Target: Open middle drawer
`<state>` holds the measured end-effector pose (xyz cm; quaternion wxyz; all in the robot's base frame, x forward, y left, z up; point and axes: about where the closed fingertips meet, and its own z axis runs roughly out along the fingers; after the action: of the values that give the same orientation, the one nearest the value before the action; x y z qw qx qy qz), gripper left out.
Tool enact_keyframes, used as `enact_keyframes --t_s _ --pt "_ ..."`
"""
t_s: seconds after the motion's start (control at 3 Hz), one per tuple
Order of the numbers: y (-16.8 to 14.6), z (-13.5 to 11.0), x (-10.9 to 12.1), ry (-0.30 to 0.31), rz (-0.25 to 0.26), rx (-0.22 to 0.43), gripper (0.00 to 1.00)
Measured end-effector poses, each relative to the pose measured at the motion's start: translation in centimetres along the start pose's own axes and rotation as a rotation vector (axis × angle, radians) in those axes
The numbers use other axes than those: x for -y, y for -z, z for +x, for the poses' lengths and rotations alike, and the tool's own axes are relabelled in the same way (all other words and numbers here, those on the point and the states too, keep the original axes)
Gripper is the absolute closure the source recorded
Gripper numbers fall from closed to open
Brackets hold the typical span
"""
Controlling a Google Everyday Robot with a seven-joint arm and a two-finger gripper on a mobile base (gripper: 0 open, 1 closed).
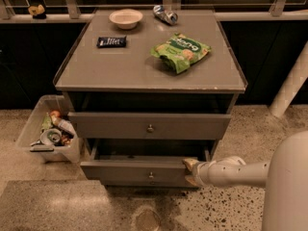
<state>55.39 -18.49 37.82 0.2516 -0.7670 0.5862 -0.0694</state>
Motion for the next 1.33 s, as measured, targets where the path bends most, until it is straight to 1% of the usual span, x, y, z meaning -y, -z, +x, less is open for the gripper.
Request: enact_keyframes --t_s 1.33 --pt "0.01 -0.03 -0.29 0.006 -0.015 0.0 1.0"
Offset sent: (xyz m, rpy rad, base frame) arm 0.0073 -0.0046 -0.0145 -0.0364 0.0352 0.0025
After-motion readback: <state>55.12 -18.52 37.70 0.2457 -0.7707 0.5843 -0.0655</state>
